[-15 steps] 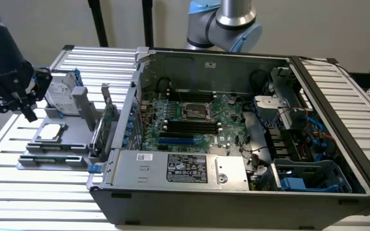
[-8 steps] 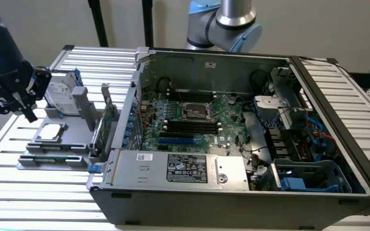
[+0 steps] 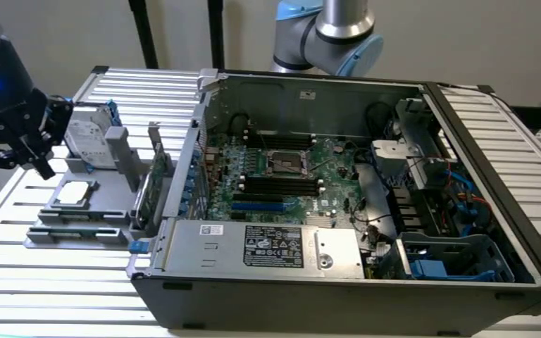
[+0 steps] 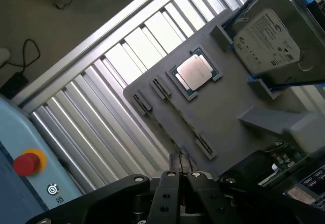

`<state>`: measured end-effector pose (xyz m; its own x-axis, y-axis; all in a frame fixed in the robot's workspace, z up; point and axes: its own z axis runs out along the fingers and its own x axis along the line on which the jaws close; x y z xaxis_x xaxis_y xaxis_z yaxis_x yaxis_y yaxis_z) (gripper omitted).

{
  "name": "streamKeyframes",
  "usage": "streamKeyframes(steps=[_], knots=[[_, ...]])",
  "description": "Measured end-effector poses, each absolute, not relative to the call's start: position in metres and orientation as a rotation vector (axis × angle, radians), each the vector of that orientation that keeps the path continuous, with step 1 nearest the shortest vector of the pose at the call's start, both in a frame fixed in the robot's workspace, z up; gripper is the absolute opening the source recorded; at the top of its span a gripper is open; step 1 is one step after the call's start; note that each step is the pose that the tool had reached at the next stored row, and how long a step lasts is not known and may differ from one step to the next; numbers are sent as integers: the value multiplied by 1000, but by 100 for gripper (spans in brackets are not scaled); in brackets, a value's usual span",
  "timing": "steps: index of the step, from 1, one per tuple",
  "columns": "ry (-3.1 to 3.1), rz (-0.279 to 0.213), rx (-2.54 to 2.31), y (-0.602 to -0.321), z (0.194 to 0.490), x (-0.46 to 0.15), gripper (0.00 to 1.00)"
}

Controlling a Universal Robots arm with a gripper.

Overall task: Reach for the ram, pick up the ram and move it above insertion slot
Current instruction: 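Pick up the ram and move it above insertion slot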

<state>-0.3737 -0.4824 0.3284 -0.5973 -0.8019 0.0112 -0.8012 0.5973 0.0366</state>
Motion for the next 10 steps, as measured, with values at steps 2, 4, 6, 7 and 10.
streamKeyframes(steps=[2, 4, 6, 7, 10], knots=[[-2758, -42, 1447, -482, 328, -374, 11], [-2731, -42, 1496, -482, 328, -374, 11], [-2702, -41, 1546, -482, 328, -374, 11], [-2688, -40, 1570, -482, 328, -374, 11], [-2644, -39, 1642, -482, 328, -374, 11]])
